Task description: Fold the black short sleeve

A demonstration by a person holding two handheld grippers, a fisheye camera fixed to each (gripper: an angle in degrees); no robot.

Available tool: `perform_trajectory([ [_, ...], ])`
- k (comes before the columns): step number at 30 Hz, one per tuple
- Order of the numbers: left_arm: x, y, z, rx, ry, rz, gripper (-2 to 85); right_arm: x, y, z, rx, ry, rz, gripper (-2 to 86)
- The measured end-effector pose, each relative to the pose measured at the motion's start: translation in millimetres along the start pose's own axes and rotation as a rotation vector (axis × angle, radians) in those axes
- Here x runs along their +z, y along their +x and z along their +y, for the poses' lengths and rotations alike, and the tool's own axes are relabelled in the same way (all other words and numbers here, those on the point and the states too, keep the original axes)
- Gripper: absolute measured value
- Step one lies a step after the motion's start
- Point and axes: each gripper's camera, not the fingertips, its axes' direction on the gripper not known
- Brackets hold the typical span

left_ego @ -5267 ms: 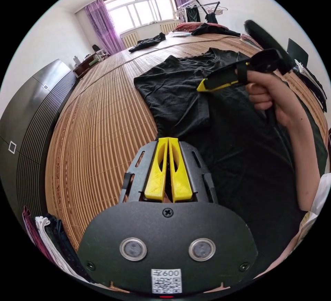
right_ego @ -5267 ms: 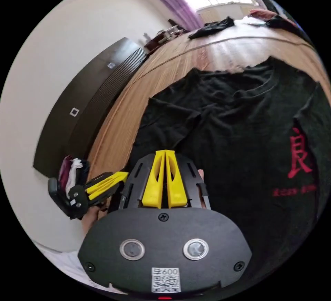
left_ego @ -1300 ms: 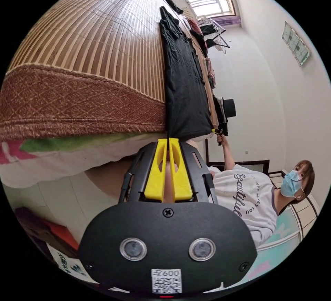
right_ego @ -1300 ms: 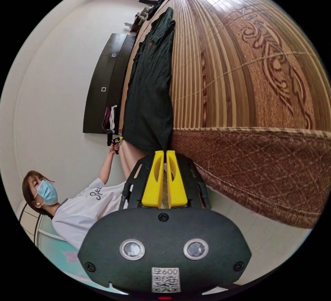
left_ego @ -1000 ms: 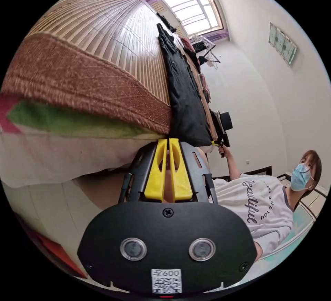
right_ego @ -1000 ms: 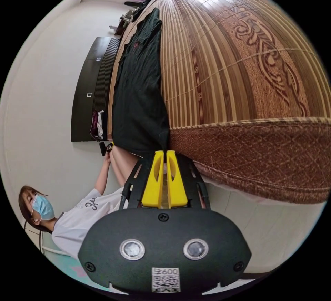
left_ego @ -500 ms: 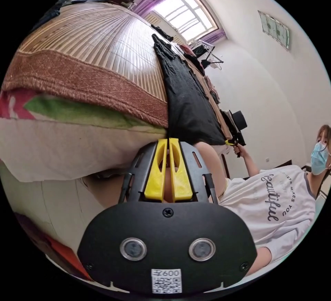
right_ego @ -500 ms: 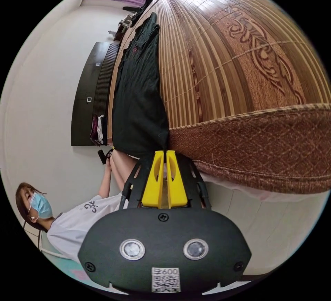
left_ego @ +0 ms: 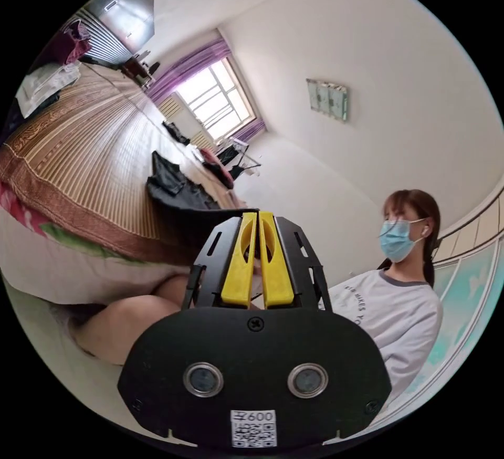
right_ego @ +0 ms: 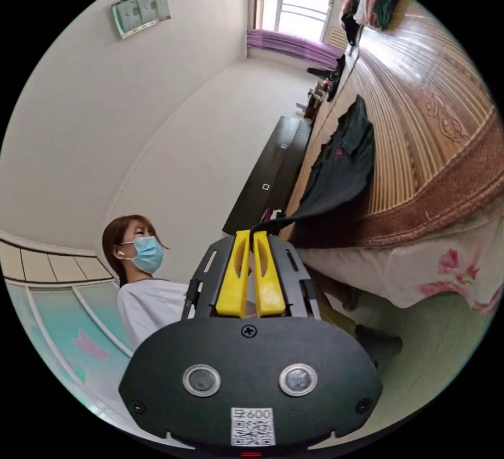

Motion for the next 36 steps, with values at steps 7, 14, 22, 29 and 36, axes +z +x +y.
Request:
perform_trajectory([
  [7, 14.1, 97.3, 28.7, 0.186, 0.147, 0.005, 1.1, 16.8, -105.3, -28.8, -0.249, 0.064, 0.025, -0.8],
  [14, 148.5, 56.6, -58.8, 0.164, 0.091, -0.182, 0.8, 69.7, -37.7, -125.9, -0.163, 0.209, 0.241, -0.9],
  [22, 330.6, -57.7, -161.7, 0.062, -0.058, -0.308, 0.7, 136.0, 83.2, -219.7, -0.066, 0.291, 0.372, -0.9],
  [29, 427.0, -111.8, -195.0, 0.012, -0.095, -0.441, 0.7, 183.2, 177.3, -299.9, 0.024, 0.241, 0.459, -0.9],
  [36, 477.1, -143.8, -237.1, -0.042, -0.153, -0.504, 0.6, 193.7, 220.9, -332.6, -0.008, 0.265, 0.486, -0.8],
])
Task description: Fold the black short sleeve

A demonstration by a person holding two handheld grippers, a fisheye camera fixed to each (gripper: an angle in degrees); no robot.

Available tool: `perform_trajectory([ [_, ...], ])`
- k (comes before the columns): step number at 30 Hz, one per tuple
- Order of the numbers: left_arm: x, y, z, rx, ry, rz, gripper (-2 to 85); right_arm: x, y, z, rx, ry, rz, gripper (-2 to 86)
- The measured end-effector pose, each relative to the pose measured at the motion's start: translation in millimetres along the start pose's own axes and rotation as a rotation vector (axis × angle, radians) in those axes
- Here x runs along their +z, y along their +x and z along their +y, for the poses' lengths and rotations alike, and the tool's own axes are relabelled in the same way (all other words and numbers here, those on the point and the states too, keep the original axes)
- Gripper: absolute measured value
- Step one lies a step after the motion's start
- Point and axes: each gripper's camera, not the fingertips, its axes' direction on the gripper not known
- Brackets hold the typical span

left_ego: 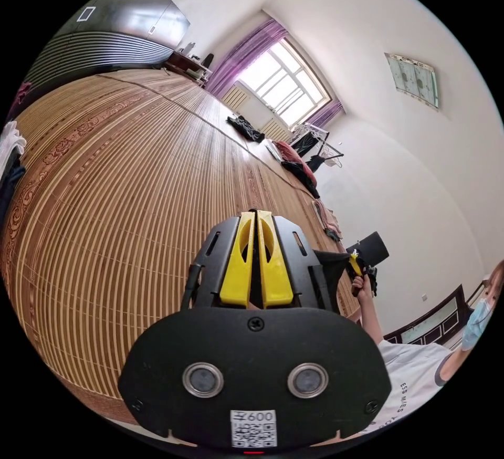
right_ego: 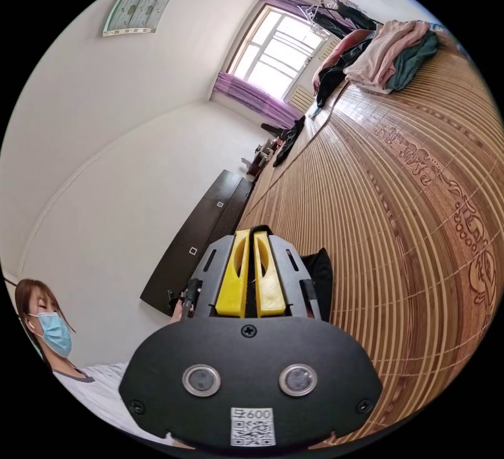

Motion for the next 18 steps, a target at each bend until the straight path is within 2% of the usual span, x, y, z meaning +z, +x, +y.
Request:
perform_trajectory([
  [13, 46.9, 23.2, -132.4, 0.021, -0.025, 0.009, 0.7, 82.8, 76.6, -70.2, 0.032, -0.026, -0.052, -0.8],
  [18, 81.5, -0.3, -170.3, -0.047, -0.027, -0.003, 0.8, 126.4, 113.7, -90.4, 0.014, -0.059, 0.053, -0.8],
])
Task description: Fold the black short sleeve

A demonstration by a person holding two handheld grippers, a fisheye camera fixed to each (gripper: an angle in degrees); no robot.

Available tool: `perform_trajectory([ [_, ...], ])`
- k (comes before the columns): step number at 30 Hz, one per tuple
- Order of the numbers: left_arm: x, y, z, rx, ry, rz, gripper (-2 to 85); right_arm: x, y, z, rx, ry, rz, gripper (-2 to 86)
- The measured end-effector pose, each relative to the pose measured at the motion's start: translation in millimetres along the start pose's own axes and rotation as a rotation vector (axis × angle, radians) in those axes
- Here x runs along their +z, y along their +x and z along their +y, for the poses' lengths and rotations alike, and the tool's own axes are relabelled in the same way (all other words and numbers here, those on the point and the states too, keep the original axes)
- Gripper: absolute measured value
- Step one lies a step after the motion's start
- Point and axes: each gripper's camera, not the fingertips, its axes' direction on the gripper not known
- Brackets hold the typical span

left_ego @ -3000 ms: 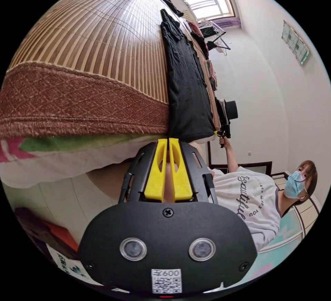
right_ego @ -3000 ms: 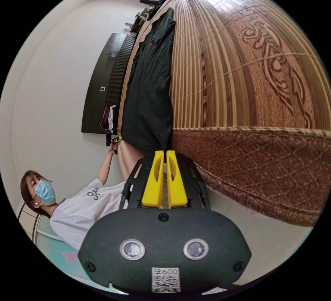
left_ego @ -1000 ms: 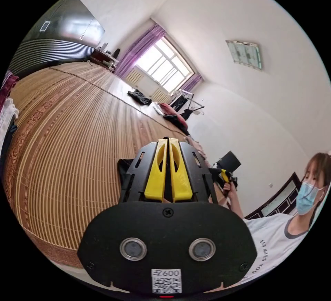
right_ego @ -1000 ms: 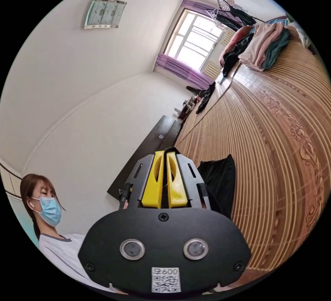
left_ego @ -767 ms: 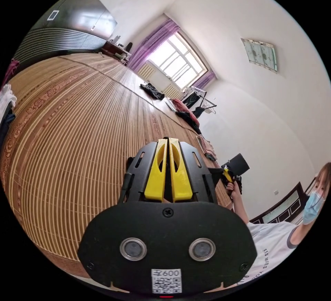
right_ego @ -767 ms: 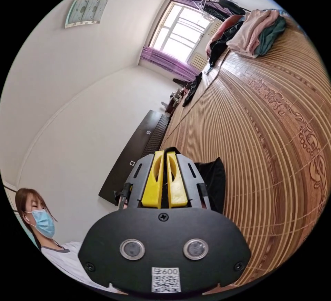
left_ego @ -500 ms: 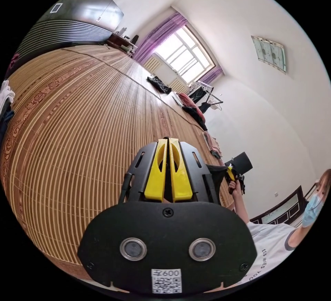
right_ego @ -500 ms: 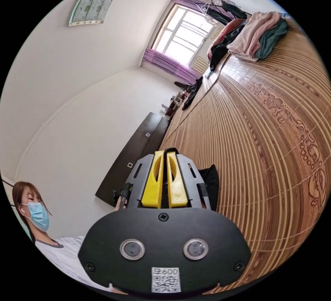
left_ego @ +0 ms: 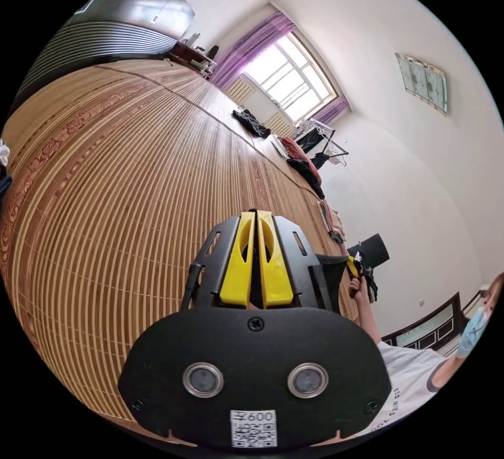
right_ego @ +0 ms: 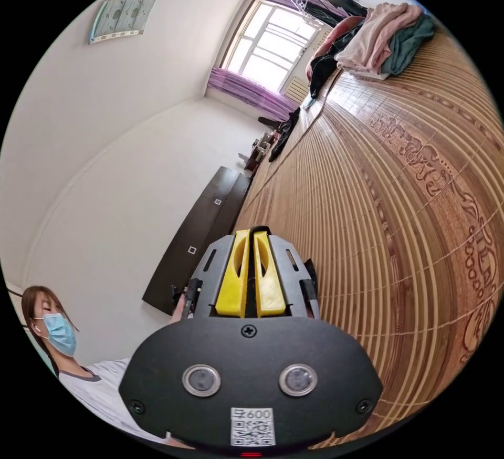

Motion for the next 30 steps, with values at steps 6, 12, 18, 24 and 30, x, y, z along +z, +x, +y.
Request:
perform_trajectory([
  [6, 29.7, -27.1, -42.2, -0.039, 0.007, -0.019, 1.1, 51.6, 48.4, -22.0, -0.003, -0.018, 0.067, -0.8],
  [12, 68.6, -68.2, -87.1, -0.089, -0.076, -0.107, 4.1, 115.5, 136.0, -27.9, 0.161, -0.025, 0.111, 0.5],
  [18, 26.0, -87.6, -126.0, -0.021, -0.121, -0.166, 8.1, 109.7, 93.1, -13.5, -0.102, 0.202, 0.354, 6.1],
  [24, 19.1, -30.1, -65.6, 0.264, -0.387, 0.134, 1.1, 254.7, -8.7, 4.9, -0.5, -0.201, 0.109, -0.3],
  [30, 62.0, -13.4, 2.4, 0.355, -0.545, 0.116, 0.1, 477.4, -43.2, 71.7, -0.539, -0.693, -0.099, -0.8],
])
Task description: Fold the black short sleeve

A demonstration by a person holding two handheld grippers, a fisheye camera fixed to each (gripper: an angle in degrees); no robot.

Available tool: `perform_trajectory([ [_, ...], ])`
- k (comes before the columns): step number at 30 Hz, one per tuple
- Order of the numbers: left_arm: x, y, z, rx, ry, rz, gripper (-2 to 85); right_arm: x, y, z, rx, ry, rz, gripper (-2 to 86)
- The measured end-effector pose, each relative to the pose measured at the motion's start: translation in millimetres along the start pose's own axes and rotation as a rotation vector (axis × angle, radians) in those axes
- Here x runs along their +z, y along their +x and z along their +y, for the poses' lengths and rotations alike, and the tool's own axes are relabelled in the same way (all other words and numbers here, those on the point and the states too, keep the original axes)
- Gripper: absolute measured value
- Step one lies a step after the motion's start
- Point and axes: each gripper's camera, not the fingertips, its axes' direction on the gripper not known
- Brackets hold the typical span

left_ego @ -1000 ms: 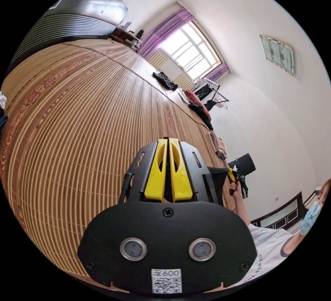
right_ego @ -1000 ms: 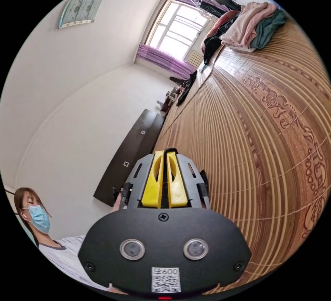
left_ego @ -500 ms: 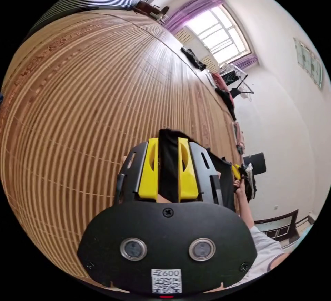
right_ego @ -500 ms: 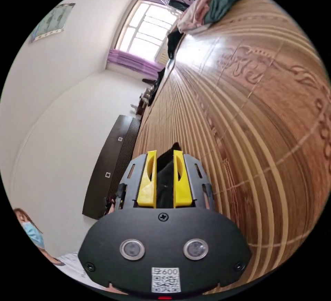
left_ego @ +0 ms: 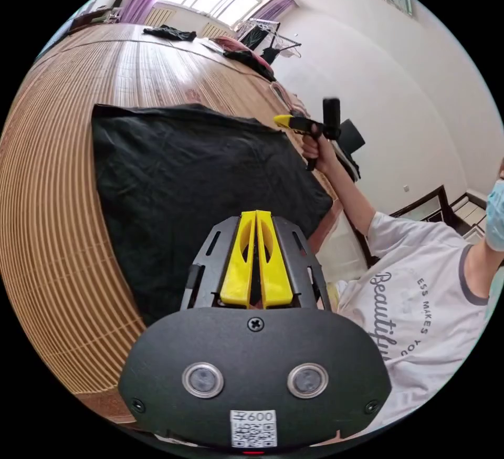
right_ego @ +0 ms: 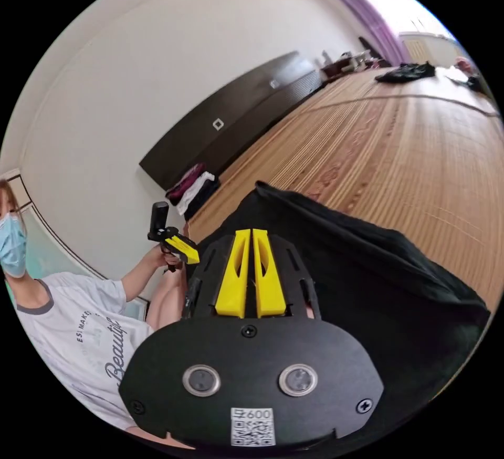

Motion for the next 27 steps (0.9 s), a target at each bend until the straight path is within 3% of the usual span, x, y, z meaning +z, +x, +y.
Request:
perform_trajectory([
  [3, 26.1, -26.2, 9.1, -0.049, -0.09, -0.099, 0.0, 79.1, 21.3, -26.5, 0.061, -0.089, -0.069, -0.9],
  [5, 23.8, -43.7, 19.0, -0.049, -0.043, -0.097, -0.1, 123.2, 48.6, -41.9, 0.114, -0.112, -0.18, -0.9],
  [12, 28.0, -60.5, 31.9, 0.02, -0.049, -0.243, 0.0, 167.3, 136.9, -92.9, 0.212, -0.236, -0.124, -0.9],
  [15, 27.9, -78.1, 41.1, 0.032, -0.037, -0.262, 0.0, 137.8, 194.0, -114.2, 0.367, -0.088, -0.086, -0.9],
  [17, 27.2, -95.5, 48.3, 0.025, -0.03, -0.263, 0.1, 89.0, 211.0, -122.0, 0.433, 0.125, 0.13, -0.9],
  [20, 27.7, -115.1, 56.5, 0.03, -0.029, -0.279, 0.1, 39.6, 188.8, -115.7, 0.336, 0.362, 0.318, -0.9],
  [22, 28.3, -127.0, 62.5, 0.034, -0.026, -0.291, 0.2, 36.1, 183.2, -118.4, 0.217, 0.306, 0.229, -0.9],
  [27, 27.9, -168.1, 79.5, 0.023, -0.015, -0.285, 0.2, 68.5, 201.8, -104.2, 0.065, -0.15, -0.312, -0.9],
])
